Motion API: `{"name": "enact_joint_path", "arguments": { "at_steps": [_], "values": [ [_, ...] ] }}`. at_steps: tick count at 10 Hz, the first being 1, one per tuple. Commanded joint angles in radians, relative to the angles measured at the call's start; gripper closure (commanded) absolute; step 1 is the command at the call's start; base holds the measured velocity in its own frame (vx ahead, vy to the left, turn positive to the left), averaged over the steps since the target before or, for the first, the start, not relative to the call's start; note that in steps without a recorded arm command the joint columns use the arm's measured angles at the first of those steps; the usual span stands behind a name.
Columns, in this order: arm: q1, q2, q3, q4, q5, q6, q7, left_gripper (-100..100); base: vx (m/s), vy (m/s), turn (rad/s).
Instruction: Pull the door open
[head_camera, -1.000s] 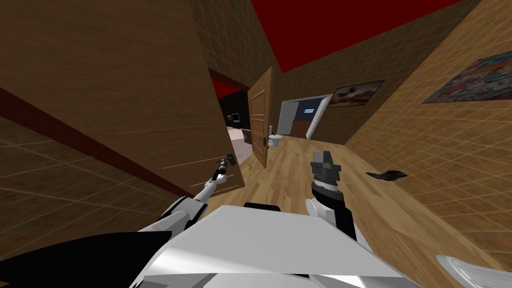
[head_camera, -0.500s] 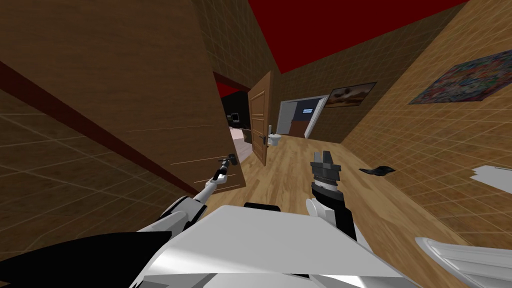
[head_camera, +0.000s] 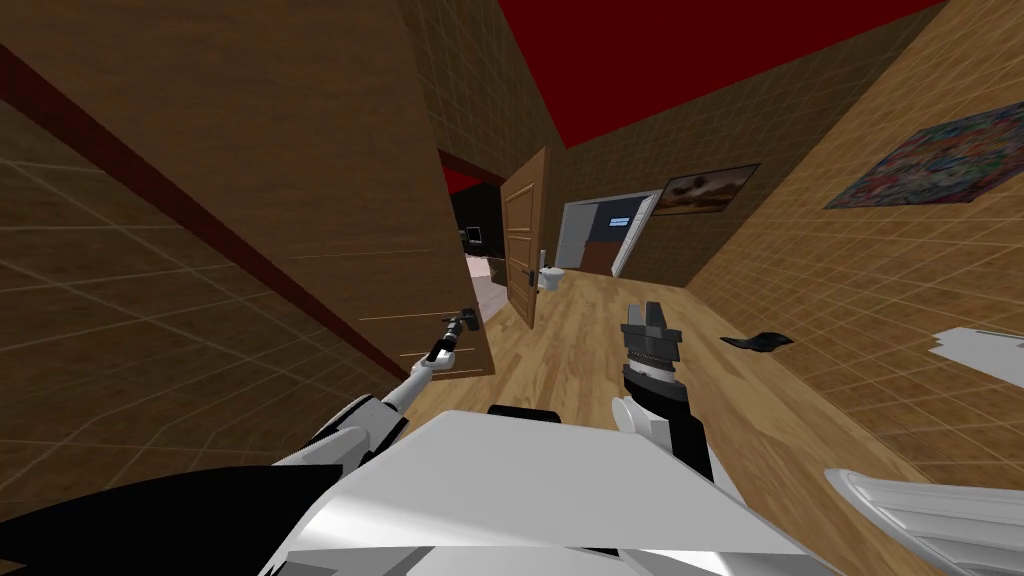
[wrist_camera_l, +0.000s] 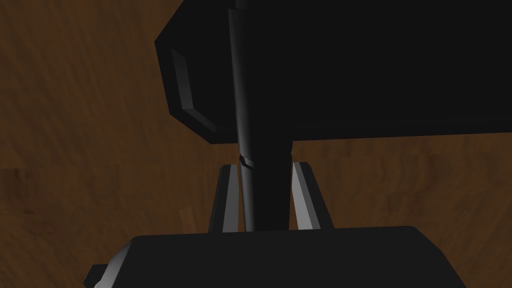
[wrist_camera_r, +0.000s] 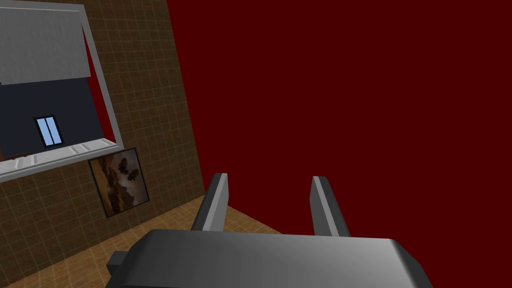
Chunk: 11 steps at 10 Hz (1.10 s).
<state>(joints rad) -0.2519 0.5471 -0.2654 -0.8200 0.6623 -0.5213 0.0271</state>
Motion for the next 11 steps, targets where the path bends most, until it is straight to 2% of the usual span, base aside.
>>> {"name": "enact_joint_path", "arguments": {
  "at_steps": [1, 4, 5, 6, 8, 11],
  "values": [
    [0.012, 0.010, -0.032, -0.035, -0.010, 0.001, 0.019, 100, -0.128, 0.046, 0.075],
    [0.023, 0.021, -0.070, -0.068, -0.021, 0.000, 0.043, 100, -0.113, 0.071, 0.027],
    [0.019, 0.015, -0.066, -0.055, -0.020, -0.003, 0.039, 100, -0.041, 0.022, -0.015],
    [0.036, 0.037, -0.098, -0.086, -0.021, -0.014, 0.053, 100, -0.023, -0.016, 0.073],
    [0.056, 0.068, -0.137, -0.123, -0.020, -0.033, 0.072, 100, -0.019, -0.025, 0.088],
    [0.092, 0.127, -0.209, -0.194, -0.019, -0.067, 0.106, 100, -0.024, 0.001, 0.101]
  ]
}}
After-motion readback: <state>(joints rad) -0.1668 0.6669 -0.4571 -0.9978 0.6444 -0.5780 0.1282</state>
